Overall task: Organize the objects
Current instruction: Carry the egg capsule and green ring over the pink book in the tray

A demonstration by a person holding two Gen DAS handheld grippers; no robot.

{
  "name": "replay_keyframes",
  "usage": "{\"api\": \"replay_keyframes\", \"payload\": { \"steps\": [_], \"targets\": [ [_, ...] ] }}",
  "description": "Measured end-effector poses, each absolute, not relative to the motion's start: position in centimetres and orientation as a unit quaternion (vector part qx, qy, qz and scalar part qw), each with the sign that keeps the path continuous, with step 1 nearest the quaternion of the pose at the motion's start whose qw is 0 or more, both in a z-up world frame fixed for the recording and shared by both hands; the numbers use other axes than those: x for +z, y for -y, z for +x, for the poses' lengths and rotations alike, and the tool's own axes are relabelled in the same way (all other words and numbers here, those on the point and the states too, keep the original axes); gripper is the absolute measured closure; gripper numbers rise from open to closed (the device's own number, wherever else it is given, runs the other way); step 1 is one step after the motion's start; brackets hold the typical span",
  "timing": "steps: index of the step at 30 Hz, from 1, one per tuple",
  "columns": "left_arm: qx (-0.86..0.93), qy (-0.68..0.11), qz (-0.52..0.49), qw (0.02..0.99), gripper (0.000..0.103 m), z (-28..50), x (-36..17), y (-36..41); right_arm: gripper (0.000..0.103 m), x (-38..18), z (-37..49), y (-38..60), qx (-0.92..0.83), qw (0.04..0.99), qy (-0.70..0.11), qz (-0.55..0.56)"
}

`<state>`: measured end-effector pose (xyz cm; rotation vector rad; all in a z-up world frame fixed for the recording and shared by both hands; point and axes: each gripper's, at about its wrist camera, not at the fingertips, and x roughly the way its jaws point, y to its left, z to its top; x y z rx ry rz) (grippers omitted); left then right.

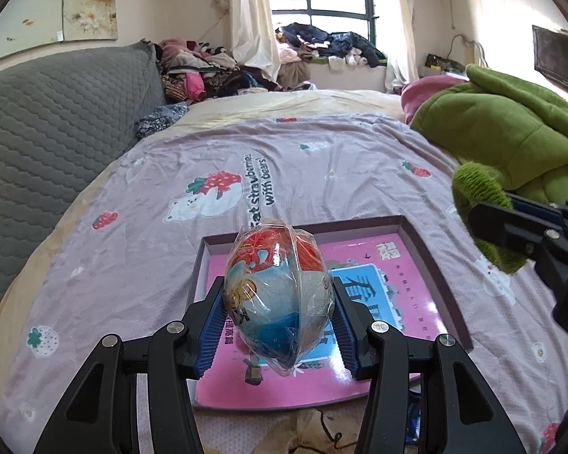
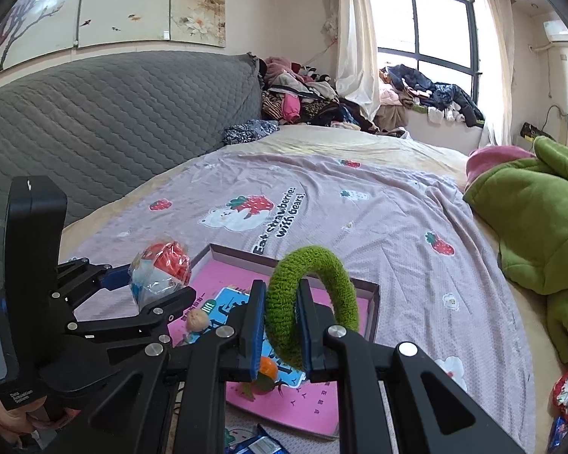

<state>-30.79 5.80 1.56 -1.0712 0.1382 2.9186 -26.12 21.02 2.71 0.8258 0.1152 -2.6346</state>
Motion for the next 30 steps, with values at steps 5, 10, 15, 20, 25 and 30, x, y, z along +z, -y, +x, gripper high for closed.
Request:
{"api": "replay_keyframes", "payload": {
  "steps": [5, 10, 15, 20, 25, 30],
  "targets": [
    [0.931, -0.034, -0.362, 0.016, 0.050, -32.1, 0.2, -5.1, 0.087, 1.4, -27.5, -21.5, -0.934, 0.184, -0.039, 0.304],
    [0.923, -0.034, -0.384, 0.025, 0.050, -33.2, -1.3, -5.1, 0.087, -0.2, -28.7, -21.7, -0.931, 0.176, -0.042, 0.317],
    [0.916, -0.032, -0.398, 0.038, 0.050, -34.0, -2.4, -5.3, 0.087, -2.1, -29.8, -21.5, -0.926, 0.177, -0.050, 0.331],
    [0.905, -0.038, -0.421, 0.054, 0.050, -34.9, -3.8, -6.1, 0.087, -3.6, -30.6, -21.1, -0.922, 0.175, -0.065, 0.339],
    [0.898, -0.053, -0.432, 0.062, 0.050, -35.7, -4.9, -6.7, 0.087, -5.1, -31.5, -21.2, -0.915, 0.177, -0.059, 0.358],
    [0.890, -0.060, -0.447, 0.073, 0.050, -36.4, -5.8, -7.2, 0.087, -6.8, -32.1, -20.4, -0.907, 0.180, -0.075, 0.372]
  ]
}}
